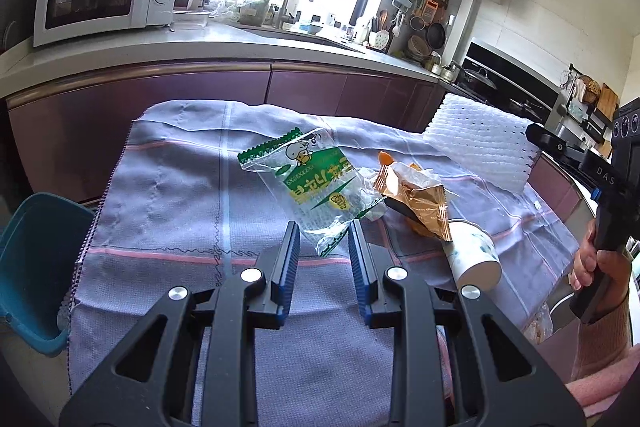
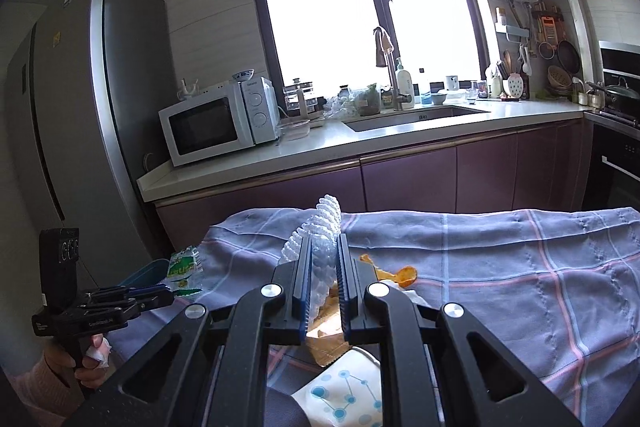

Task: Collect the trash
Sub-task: 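Grasp the green snack bag with the left gripper while the right holds the foam net, then drop the green bag and foam net into the teal bin, opening both grippers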

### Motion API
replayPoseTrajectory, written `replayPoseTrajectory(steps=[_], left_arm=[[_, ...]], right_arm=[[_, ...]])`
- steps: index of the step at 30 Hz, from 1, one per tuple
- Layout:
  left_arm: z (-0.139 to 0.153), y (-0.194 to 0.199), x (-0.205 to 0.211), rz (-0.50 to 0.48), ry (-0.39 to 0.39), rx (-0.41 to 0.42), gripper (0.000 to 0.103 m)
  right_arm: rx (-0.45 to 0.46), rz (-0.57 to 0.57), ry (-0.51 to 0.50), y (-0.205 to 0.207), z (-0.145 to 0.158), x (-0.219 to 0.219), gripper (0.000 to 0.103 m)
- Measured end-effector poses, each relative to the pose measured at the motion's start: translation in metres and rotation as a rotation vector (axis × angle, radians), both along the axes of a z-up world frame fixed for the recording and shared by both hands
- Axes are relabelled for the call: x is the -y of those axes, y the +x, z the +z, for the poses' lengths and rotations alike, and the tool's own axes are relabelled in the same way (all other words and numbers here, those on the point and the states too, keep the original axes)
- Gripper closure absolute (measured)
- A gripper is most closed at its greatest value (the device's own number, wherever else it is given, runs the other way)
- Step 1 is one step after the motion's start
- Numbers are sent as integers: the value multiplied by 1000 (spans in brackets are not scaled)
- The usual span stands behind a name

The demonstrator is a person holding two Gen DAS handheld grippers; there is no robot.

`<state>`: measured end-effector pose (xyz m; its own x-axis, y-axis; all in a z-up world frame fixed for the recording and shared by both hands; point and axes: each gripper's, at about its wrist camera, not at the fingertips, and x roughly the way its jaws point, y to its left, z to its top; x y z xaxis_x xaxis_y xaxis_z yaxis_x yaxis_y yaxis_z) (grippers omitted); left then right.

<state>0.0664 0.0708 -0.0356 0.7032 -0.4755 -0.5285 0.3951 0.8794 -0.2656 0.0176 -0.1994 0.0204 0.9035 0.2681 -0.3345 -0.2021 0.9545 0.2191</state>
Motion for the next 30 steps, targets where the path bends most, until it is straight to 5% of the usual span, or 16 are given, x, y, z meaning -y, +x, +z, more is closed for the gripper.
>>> replayPoseTrajectory(steps=[21,30], left_arm=[[6,-30,-132,284,43,21,78],[-4,-36,-200,425,48,-2,78]], right_arm=[[-103,478,77,79,-6,-178,92],[-145,600,80,112,-7,-244,92]])
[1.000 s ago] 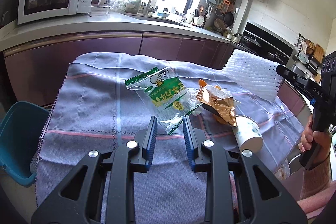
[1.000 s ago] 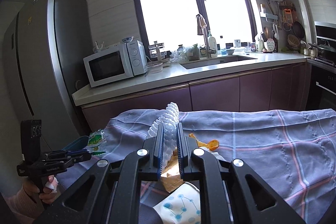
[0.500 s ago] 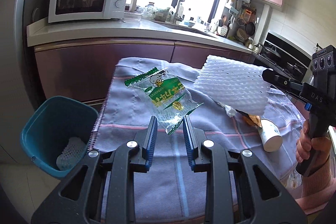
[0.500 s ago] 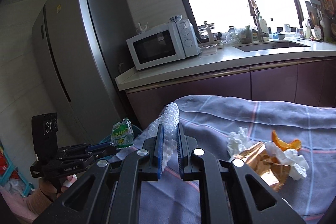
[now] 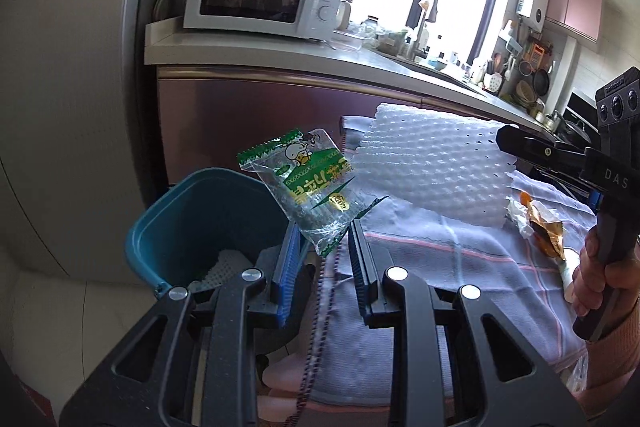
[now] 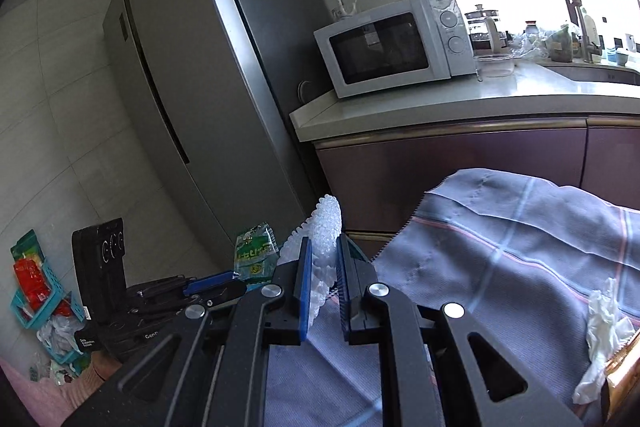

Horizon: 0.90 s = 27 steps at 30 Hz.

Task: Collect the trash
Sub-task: 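Drop the green bag and foam net into the teal bin, opening both grippers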

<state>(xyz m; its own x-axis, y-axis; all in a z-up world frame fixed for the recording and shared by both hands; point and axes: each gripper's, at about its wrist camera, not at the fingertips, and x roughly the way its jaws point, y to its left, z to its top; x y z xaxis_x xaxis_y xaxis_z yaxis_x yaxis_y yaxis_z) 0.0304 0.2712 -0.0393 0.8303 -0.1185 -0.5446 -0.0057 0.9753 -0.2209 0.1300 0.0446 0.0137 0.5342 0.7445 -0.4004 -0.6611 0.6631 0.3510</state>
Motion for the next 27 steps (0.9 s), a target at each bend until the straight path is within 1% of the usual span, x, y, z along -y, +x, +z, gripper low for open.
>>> replayPoseTrajectory(steps=[7,18,27], left_arm=[[-7,0,-31,58,5,-16,78],[-23,14,-44,109,14,-63,78],[-51,40,-53,148,34,-140,78]], right_arm=[[-35,35,-9,16,-6,-30,92],[-82,60,-62,40,-23,-69,92],[-156,71,-128,68,-50,-104,92]])
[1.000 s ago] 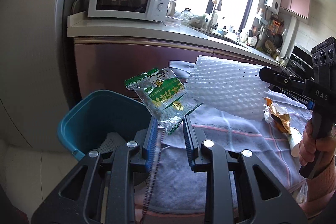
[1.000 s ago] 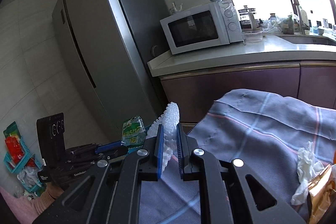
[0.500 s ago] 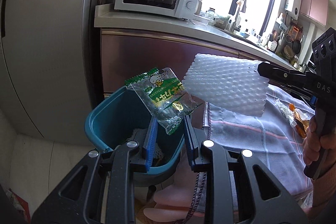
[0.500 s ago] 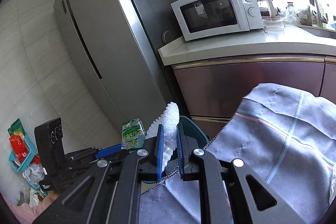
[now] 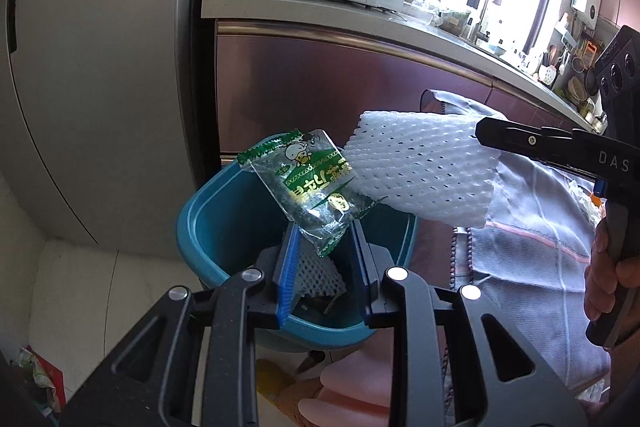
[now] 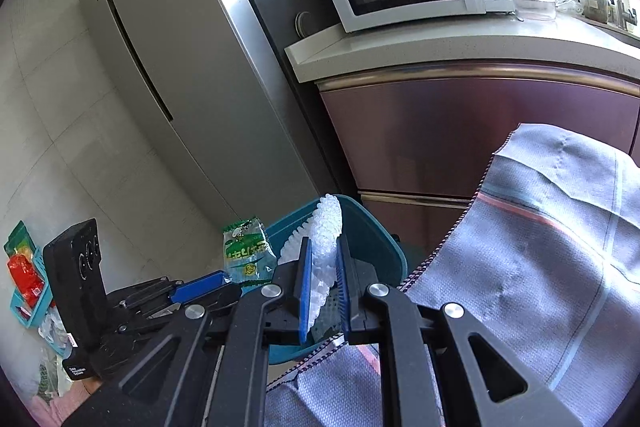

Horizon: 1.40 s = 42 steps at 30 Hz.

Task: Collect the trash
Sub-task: 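Drop the green bag and foam net into the teal bin, opening both grippers, then grasp the brown wrapper with the left gripper while the right grasps the dotted cup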

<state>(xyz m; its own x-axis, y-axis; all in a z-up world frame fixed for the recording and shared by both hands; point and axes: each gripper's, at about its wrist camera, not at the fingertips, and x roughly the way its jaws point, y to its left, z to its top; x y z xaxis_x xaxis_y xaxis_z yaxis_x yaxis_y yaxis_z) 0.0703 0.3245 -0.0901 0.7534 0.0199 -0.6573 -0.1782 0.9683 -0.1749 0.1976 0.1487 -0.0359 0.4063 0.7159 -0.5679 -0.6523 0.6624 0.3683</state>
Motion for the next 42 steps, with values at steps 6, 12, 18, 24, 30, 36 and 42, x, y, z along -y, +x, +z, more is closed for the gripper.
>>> replayPoseTrajectory(steps=[6,12,18,24,30,36,42], left_arm=[[-19,19,-6,20,-1,-52,78],[-36,39,-11,33,-5,-92,77],[-50,47,-8,34,-1,-116,77],[-43,39,2,32,1,-80,73],[-15,24,20,-12,-10,18,66],[16,10,57,-114,-6,122,60],[38,2,107,-248,-39,176,57]], right_arm=[[-25,23,-55,9,-16,-22,92],[-70,27,-105,18,-34,-36,87],[-79,7,-108,18,-40,-27,85],[-81,-6,-83,12,-39,-10,84],[-54,-19,-27,-4,-22,12,76],[32,-51,11,-39,7,59,71],[78,-122,58,-69,23,116,62]])
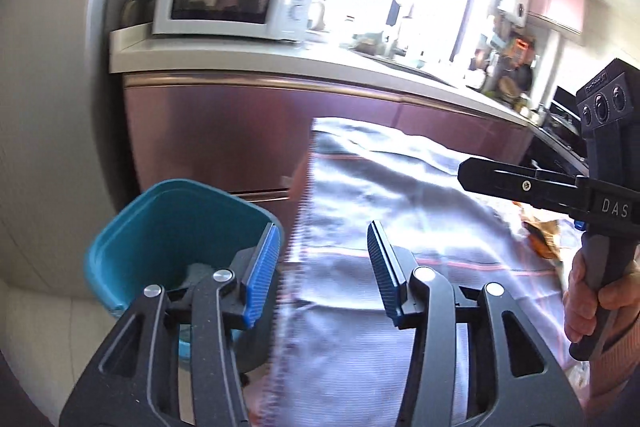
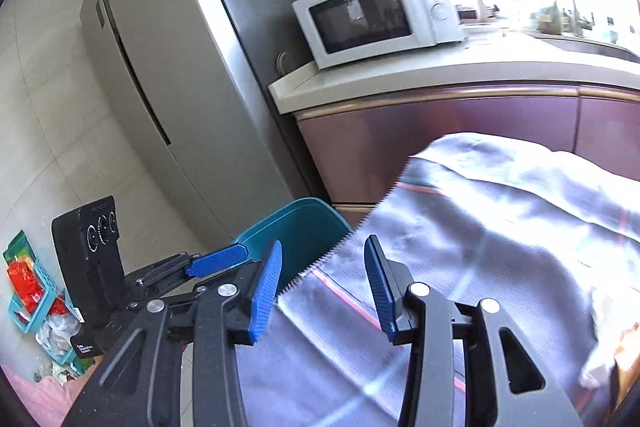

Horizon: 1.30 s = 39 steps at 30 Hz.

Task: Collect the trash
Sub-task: 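Grasp the brown wrapper with the left gripper while the right grasps the dotted cup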

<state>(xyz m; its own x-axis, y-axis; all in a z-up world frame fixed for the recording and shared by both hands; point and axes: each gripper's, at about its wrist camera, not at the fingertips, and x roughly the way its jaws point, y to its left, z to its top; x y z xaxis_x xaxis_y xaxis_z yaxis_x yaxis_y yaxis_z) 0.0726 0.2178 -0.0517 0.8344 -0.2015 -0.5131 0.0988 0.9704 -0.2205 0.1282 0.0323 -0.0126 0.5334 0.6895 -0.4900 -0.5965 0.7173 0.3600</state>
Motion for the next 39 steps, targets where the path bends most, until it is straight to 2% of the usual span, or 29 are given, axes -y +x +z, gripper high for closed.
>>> replayPoseTrajectory(steps=[5,12,21,28,39], left_arm=[[4,-2,49,-128,-12,3,57],[-1,-9,123,-300,-28,-18,56],[-15,-6,200,-485,-12,-62,56],[-22,12,234,-555,-31,-117,56],[-35,44,289,-626,-35,-215,57]], right_arm=[[9,-93,5,-21,2,51,62],[10,-295,-10,-51,-2,136,62],[-65,-521,-21,-71,-32,229,61],[-151,-546,38,-81,-60,261,59],[-205,-438,129,-89,-79,264,57]])
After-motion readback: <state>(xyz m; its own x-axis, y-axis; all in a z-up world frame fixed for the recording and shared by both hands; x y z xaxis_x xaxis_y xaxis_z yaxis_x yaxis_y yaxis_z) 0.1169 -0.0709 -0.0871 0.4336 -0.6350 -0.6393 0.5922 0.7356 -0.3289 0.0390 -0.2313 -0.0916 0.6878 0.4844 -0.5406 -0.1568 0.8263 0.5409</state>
